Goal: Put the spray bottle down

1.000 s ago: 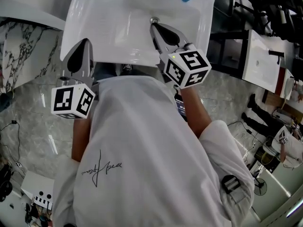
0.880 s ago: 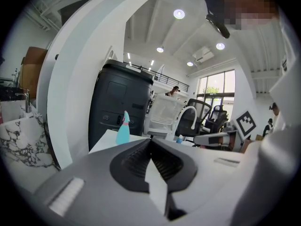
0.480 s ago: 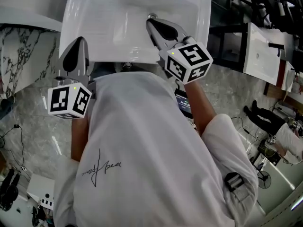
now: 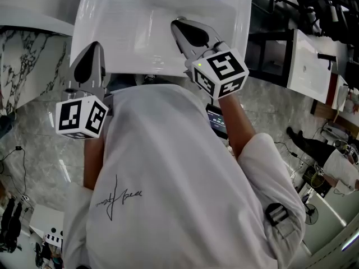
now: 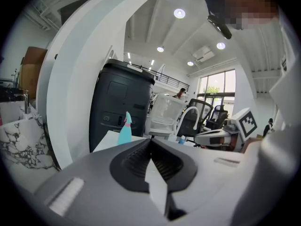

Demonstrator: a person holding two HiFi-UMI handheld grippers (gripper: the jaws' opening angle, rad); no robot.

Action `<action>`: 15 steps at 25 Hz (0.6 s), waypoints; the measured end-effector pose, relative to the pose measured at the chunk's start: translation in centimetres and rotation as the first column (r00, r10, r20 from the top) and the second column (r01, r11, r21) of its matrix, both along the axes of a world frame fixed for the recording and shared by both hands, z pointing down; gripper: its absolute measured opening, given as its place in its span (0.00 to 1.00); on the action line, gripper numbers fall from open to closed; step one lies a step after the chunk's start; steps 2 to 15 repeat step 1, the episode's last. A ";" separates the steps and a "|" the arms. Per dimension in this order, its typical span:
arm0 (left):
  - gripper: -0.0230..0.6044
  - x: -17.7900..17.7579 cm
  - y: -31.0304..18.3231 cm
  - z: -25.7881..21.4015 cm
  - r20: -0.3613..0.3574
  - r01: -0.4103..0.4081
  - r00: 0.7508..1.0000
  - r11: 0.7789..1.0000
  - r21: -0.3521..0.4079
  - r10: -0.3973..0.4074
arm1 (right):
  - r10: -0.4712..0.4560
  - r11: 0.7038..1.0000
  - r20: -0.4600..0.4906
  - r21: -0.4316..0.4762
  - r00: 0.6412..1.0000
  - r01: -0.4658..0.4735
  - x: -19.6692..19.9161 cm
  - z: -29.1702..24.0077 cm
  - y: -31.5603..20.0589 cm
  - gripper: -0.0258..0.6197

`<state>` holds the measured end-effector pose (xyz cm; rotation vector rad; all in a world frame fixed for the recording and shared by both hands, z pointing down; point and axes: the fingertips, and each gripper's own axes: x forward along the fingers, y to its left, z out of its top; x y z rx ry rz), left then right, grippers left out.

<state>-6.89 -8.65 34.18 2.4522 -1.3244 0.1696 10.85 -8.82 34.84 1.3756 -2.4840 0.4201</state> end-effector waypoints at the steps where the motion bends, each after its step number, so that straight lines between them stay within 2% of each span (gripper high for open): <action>1: 0.05 -0.1 -0.1 -0.1 0.000 0.001 1.000 1.000 0.003 -0.001 | -0.010 1.000 -0.010 0.010 1.000 0.010 -0.2 -0.2 -0.1 0.03; 15: 0.05 -0.1 -0.1 -0.1 0.000 0.001 1.000 1.000 0.003 -0.001 | -0.010 1.000 -0.010 0.010 1.000 0.010 -0.2 -0.2 -0.1 0.03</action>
